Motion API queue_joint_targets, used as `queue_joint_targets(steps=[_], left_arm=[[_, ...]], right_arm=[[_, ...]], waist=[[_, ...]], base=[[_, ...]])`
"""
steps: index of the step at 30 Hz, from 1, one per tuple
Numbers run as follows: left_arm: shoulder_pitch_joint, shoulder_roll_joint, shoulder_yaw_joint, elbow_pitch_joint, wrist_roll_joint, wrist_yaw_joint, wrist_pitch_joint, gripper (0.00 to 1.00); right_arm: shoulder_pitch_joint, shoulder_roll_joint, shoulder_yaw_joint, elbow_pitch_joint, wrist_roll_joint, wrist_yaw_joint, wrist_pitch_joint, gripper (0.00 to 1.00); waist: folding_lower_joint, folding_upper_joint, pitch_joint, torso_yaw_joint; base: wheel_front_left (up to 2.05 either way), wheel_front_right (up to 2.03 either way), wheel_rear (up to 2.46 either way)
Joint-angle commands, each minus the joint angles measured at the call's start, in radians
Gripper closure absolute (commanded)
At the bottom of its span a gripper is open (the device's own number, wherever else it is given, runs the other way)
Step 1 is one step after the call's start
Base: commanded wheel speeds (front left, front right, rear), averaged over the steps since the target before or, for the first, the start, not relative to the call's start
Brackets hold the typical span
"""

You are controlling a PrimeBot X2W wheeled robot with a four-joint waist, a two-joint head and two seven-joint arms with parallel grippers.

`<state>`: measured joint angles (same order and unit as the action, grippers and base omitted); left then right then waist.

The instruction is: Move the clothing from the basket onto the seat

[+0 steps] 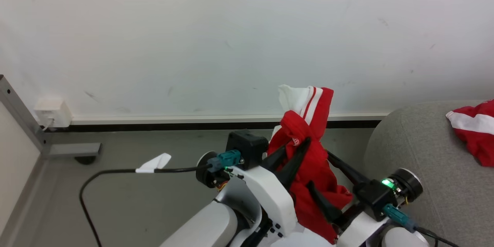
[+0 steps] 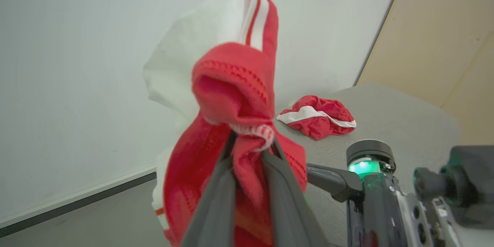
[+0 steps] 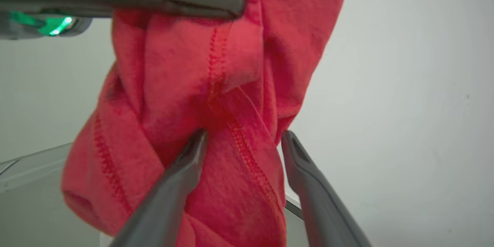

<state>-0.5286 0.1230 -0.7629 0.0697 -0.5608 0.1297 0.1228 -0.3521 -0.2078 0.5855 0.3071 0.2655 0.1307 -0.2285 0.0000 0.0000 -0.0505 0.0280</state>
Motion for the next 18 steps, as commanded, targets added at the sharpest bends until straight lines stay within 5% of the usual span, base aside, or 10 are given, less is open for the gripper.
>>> queue_joint_targets(steps=[1,5,6,7,15,17,18], left_arm=[[-0.002,-0.006,-0.008,0.002,-0.007,-0.009,0.004,1.0],[-0.004,-0.018,-0.022,0.01,-0.016,-0.016,0.002,1.0],[-0.004,-0.021,-0.024,0.013,-0.017,-0.016,0.001,1.0],[-0.003,-0.021,-0.025,0.017,-0.02,-0.017,0.0,1.0],[0.005,0.001,-0.015,0.039,-0.013,-0.004,-0.008,0.98],[0.011,0.01,-0.01,0.047,-0.006,0.003,-0.019,0.43],[0.02,0.013,-0.007,0.052,-0.01,0.007,-0.023,0.0]], right_arm=[[-0.041,-0.002,0.038,0.04,0.022,0.0,0.01,0.0],[-0.106,0.004,0.139,0.123,0.117,0.0,0.027,0.05],[-0.118,0.004,0.158,0.134,0.155,0.0,0.02,0.73],[-0.129,0.001,0.179,0.139,0.185,0.0,0.013,1.0],[-0.169,-0.043,0.237,0.156,0.333,0.0,-0.027,1.0],[-0.172,-0.055,0.231,0.15,0.354,0.0,-0.031,1.0],[-0.172,-0.062,0.224,0.144,0.365,0.0,-0.034,1.0]], waist=[[0.0,0.0,-0.001,0.002],[0.0,0.0,-0.001,0.015],[0.0,0.0,-0.001,0.019],[0.0,0.0,0.0,0.023],[0.0,0.0,0.002,0.034],[0.0,0.0,0.002,0.033],[0.0,0.0,0.003,0.032]], base=[[0.0,0.0,0.0],[0.0,0.0,0.0],[0.0,0.0,0.0],[0.0,0.0,0.0],[0.0,0.0,0.0],[0.0,0.0,0.0],[0.0,0.0,0.0]])
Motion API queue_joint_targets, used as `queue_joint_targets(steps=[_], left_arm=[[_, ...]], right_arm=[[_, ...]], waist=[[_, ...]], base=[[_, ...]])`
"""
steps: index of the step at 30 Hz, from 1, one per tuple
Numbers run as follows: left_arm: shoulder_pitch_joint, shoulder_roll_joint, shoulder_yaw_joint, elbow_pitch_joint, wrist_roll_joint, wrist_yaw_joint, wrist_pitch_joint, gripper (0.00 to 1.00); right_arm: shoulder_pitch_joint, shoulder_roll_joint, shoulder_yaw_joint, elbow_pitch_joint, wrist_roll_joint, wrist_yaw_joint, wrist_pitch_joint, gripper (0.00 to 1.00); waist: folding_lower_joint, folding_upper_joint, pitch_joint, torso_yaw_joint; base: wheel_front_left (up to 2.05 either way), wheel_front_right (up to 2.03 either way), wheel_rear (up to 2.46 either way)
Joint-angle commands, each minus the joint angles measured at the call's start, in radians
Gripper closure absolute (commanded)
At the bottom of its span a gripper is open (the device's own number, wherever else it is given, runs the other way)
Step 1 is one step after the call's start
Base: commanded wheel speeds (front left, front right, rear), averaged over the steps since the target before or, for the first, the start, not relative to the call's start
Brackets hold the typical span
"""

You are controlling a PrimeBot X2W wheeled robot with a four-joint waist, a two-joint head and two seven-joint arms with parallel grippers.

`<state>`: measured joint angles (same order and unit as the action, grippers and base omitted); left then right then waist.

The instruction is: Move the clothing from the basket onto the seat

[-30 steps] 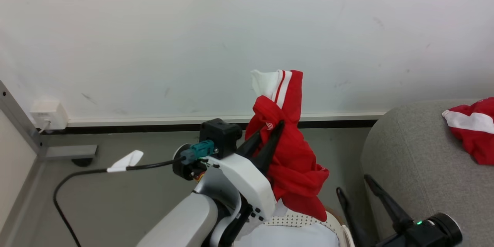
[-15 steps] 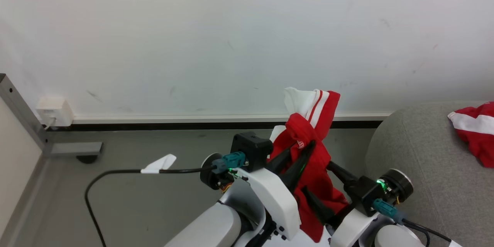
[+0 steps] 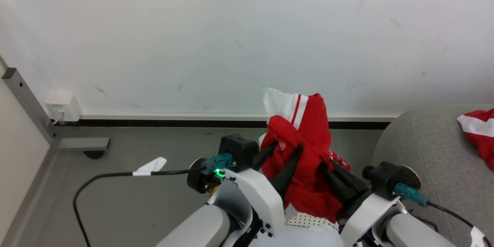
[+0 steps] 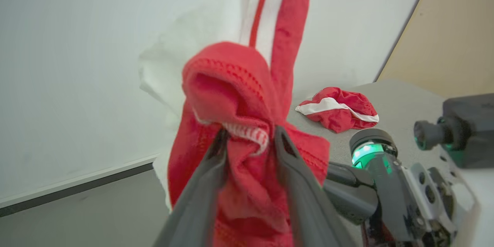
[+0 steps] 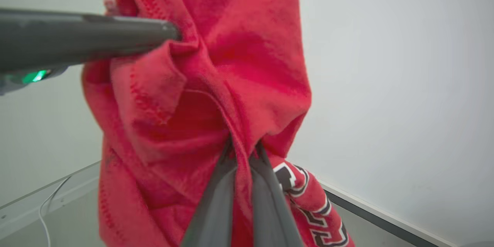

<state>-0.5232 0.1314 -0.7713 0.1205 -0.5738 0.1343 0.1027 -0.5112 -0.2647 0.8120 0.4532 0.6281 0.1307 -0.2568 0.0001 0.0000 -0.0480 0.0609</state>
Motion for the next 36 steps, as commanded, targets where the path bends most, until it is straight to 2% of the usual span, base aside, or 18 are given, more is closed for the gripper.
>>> queue_joint_targets(steps=[1,8,15,36], left_arm=[[0.02,0.011,0.002,0.009,0.006,0.007,-0.007,0.0],[0.058,0.039,0.001,0.063,0.019,0.005,-0.056,0.0],[0.07,0.024,-0.014,0.126,0.022,-0.01,-0.11,0.0],[0.013,-0.034,-0.072,0.154,0.033,-0.045,-0.155,0.0]], right_arm=[[-0.013,-0.013,-0.009,-0.008,0.013,0.0,-0.008,1.0],[0.012,-0.063,-0.119,-0.083,0.024,0.0,-0.009,1.0],[0.05,-0.113,-0.217,-0.148,0.006,0.0,-0.009,1.0],[0.101,-0.171,-0.314,-0.223,-0.018,0.0,-0.009,1.0]], waist=[[-0.0001,0.0,0.001,-0.002],[-0.0001,0.0,0.015,-0.026],[-0.0001,0.0,0.033,-0.074],[-0.0001,0.0,0.096,-0.38]], base=[[0.0,0.0,0.0],[0.0,0.0,0.0],[0.0,0.0,0.0],[0.0,0.0,0.0]])
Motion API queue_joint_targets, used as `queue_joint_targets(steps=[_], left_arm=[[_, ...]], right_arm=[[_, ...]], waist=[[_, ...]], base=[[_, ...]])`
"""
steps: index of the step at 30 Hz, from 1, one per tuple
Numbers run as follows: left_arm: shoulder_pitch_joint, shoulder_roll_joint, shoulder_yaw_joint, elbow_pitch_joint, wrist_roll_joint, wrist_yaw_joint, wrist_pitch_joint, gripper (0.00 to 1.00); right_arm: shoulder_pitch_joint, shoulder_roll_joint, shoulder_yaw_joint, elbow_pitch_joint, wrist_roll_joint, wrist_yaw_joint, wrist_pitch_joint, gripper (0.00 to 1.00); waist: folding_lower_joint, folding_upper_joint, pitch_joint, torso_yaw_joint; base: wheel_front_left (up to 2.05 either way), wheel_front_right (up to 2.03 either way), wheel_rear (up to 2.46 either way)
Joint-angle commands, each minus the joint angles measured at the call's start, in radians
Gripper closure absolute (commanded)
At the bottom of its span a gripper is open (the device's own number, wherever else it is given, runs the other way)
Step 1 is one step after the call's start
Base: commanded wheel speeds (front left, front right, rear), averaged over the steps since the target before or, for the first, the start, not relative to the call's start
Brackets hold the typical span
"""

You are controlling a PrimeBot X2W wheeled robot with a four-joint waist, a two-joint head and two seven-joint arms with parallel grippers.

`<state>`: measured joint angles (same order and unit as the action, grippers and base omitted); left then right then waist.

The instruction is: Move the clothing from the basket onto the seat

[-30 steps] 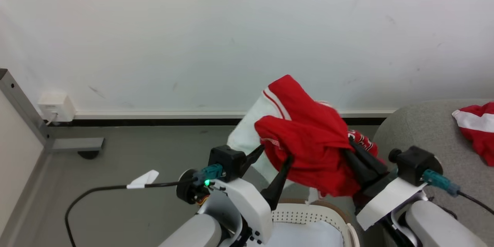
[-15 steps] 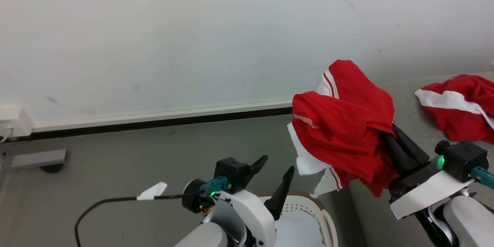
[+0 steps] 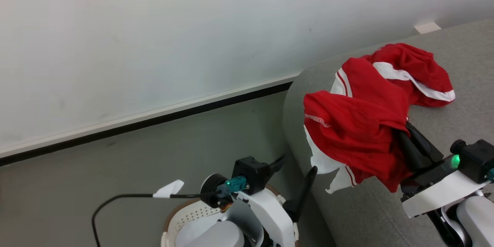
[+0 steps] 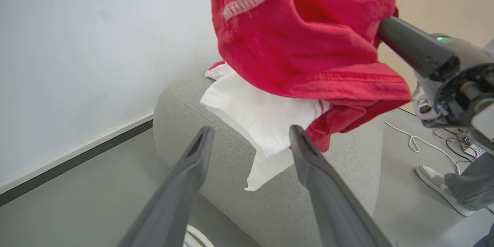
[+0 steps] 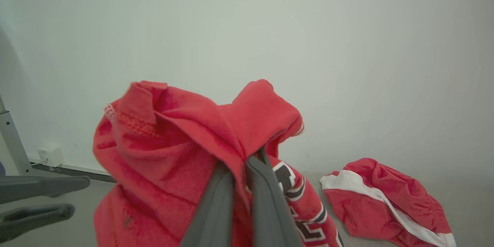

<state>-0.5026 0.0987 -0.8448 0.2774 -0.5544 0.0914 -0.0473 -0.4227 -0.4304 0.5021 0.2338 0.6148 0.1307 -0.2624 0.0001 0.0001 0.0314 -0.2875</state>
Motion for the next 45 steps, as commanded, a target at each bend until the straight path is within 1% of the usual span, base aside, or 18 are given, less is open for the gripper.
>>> queue_joint_targets(steps=[1,6,9,12,15,19,21,24,27,30,34,36,41,42,43,44,45], left_arm=[[-0.01,-0.004,-0.003,-0.005,0.015,-0.003,-0.005,0.0],[-0.031,-0.011,-0.023,-0.017,0.022,-0.009,-0.003,0.0],[-0.048,-0.014,-0.034,-0.026,0.028,-0.01,0.004,0.0],[-0.078,-0.013,-0.044,-0.034,0.042,-0.015,0.011,0.0],[-0.116,-0.014,-0.053,-0.041,0.063,-0.024,0.015,0.0],[-0.173,-0.016,-0.058,-0.046,0.084,-0.039,0.006,0.0],[-0.203,-0.018,-0.064,-0.047,0.092,-0.05,0.004,0.0],[-0.252,-0.019,-0.075,-0.044,0.111,-0.068,0.006,0.0],[-0.294,-0.019,-0.083,-0.038,0.126,-0.084,-0.001,0.0],[-0.332,-0.022,-0.086,-0.034,0.143,-0.095,-0.012,0.0],[-0.356,-0.03,-0.09,-0.024,0.138,-0.1,-0.044,0.0],[-0.358,-0.034,-0.09,-0.017,0.127,-0.098,-0.058,0.0],[-0.348,-0.04,-0.1,0.002,0.108,-0.093,-0.086,0.0],[-0.346,-0.041,-0.099,0.006,0.103,-0.089,-0.088,0.0],[-0.345,-0.042,-0.098,0.009,0.102,-0.086,-0.094,0.0],[-0.343,-0.042,-0.096,0.014,0.102,-0.084,-0.096,0.0],[-0.339,-0.039,-0.094,0.019,0.098,-0.083,-0.101,0.0]], right_arm=[[0.013,-0.006,-0.01,-0.008,-0.004,0.0,-0.003,1.0],[0.026,-0.013,-0.045,-0.028,-0.004,0.0,-0.003,1.0],[0.041,-0.011,-0.08,-0.034,-0.002,0.0,-0.003,1.0],[0.039,0.0,-0.139,-0.036,-0.008,0.0,-0.003,1.0],[0.013,0.007,-0.215,-0.023,-0.008,0.0,-0.003,1.0],[-0.06,0.016,-0.347,0.01,-0.026,0.0,-0.003,1.0],[-0.117,0.0,-0.406,0.028,-0.036,0.0,0.005,1.0],[-0.233,-0.019,-0.505,0.057,-0.014,0.0,0.03,1.0],[-0.35,-0.051,-0.596,0.105,-0.031,0.0,0.066,1.0],[-0.473,-0.099,-0.691,0.173,-0.077,0.0,0.104,1.0],[-0.583,-0.14,-0.806,0.313,-0.204,0.0,0.132,1.0],[-0.602,-0.142,-0.852,0.389,-0.277,0.0,0.131,1.0],[-0.569,-0.092,-0.96,0.56,-0.408,0.0,0.087,1.0],[-0.561,-0.083,-0.981,0.587,-0.43,0.0,0.073,0.85],[-0.555,-0.072,-1.002,0.61,-0.441,0.0,0.061,0.59],[-0.546,-0.059,-1.019,0.629,-0.465,0.0,0.045,0.0],[-0.538,-0.043,-1.025,0.64,-0.482,0.0,0.031,0.0]], waist=[[-0.0001,-0.0001,0.022,-0.044],[-0.0001,-0.0001,0.053,-0.079],[-0.0001,-0.0001,0.082,-0.081],[-0.0001,-0.0001,0.13,-0.07],[-0.0001,-0.0001,0.193,-0.05],[-0.0001,-0.0001,0.294,-0.01],[-0.0001,-0.0001,0.348,0.014],[-0.0001,-0.0001,0.432,0.046],[-0.0001,-0.0001,0.501,0.078],[-0.0001,-0.0001,0.556,0.11],[-0.0001,-0.0001,0.591,0.16],[-0.0001,-0.0001,0.595,0.182],[-0.0001,-0.0001,0.587,0.218],[-0.0001,-0.0001,0.585,0.221],[-0.0001,-0.0001,0.582,0.222],[-0.0001,-0.0001,0.578,0.221],[-0.0001,-0.0001,0.573,0.218]], base=[[0.0,0.0,0.0],[0.0,0.0,0.0],[0.0,0.0,0.0],[0.0,0.0,0.0],[0.0,0.0,0.0],[0.0,0.0,0.0],[0.0,0.0,0.0],[0.0,0.0,0.0],[0.0,0.0,0.0],[0.0,0.0,0.0],[0.0,0.0,0.0],[0.0,0.0,0.0],[0.0,0.0,0.0],[0.0,0.0,0.0],[0.0,0.0,0.0],[0.0,0.0,0.0],[0.0,0.0,0.0]])
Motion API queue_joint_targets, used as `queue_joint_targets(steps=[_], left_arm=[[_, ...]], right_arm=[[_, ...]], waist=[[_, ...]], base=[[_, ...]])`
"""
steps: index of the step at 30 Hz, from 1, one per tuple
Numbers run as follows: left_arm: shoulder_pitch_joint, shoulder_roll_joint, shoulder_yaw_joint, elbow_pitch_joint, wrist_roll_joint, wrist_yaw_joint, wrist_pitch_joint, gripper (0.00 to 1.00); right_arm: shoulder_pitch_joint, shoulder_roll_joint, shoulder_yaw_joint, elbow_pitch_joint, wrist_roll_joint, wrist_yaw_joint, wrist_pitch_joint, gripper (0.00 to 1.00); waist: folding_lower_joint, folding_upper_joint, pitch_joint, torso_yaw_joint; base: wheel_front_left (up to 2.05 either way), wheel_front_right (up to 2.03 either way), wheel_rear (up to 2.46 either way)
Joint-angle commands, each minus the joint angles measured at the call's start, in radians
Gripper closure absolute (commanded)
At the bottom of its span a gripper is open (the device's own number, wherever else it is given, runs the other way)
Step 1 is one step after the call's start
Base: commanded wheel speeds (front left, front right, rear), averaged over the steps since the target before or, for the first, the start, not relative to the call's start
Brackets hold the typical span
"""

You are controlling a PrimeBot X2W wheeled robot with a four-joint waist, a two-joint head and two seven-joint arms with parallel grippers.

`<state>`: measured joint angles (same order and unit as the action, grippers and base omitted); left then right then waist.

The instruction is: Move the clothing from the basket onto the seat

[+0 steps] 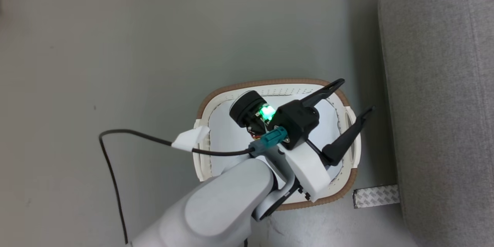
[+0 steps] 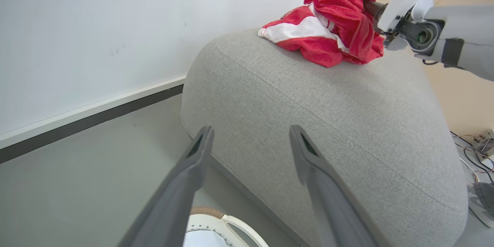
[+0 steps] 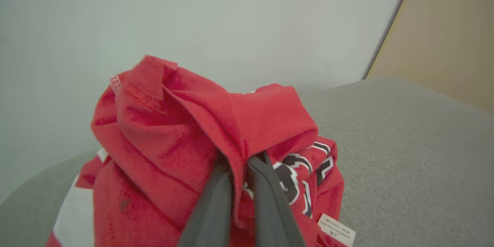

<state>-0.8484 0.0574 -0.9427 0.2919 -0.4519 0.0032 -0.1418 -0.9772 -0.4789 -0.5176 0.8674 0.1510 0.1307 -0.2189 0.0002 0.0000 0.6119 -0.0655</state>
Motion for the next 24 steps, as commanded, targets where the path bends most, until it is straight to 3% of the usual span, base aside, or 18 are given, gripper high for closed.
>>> queue_joint_targets(steps=[1,5,10,14,20,24], left_arm=[[0.01,0.01,0.008,0.011,-0.007,0.006,-0.012,0.0],[0.042,0.035,0.028,0.027,-0.02,0.021,-0.048,0.0],[0.101,0.079,0.063,0.042,-0.035,0.049,-0.087,0.0],[0.188,0.123,0.117,0.044,-0.047,0.097,-0.112,0.0],[0.372,0.166,0.259,0.001,-0.058,0.165,-0.123,0.0],[0.529,0.182,0.368,-0.035,-0.026,0.184,-0.122,0.0]], right_arm=[[0.025,0.026,-0.013,0.015,-0.022,0.0,-0.024,0.0],[0.093,0.094,0.009,-0.026,-0.033,0.0,-0.046,0.0],[0.235,0.164,0.056,-0.201,-0.012,0.0,-0.046,0.0],[0.404,0.222,0.099,-0.369,0.01,0.0,-0.046,0.0],[0.658,0.312,0.125,-0.589,-0.009,0.0,-0.045,0.0],[0.804,0.359,0.185,-0.679,-0.053,0.0,-0.045,0.0]], waist=[[-0.0002,0.0,-0.014,-0.008],[-0.0002,0.0,-0.061,-0.033],[-0.0002,0.0,-0.136,-0.057],[-0.0002,0.0,-0.224,-0.065],[-0.0002,0.0,-0.368,-0.034],[-0.0002,0.0,-0.453,-0.006]], base=[[0.0,0.0,0.0],[0.0,0.0,0.0],[0.0,0.0,0.0],[0.0,0.0,0.0],[0.0,0.0,0.0],[0.0,0.0,0.0]])
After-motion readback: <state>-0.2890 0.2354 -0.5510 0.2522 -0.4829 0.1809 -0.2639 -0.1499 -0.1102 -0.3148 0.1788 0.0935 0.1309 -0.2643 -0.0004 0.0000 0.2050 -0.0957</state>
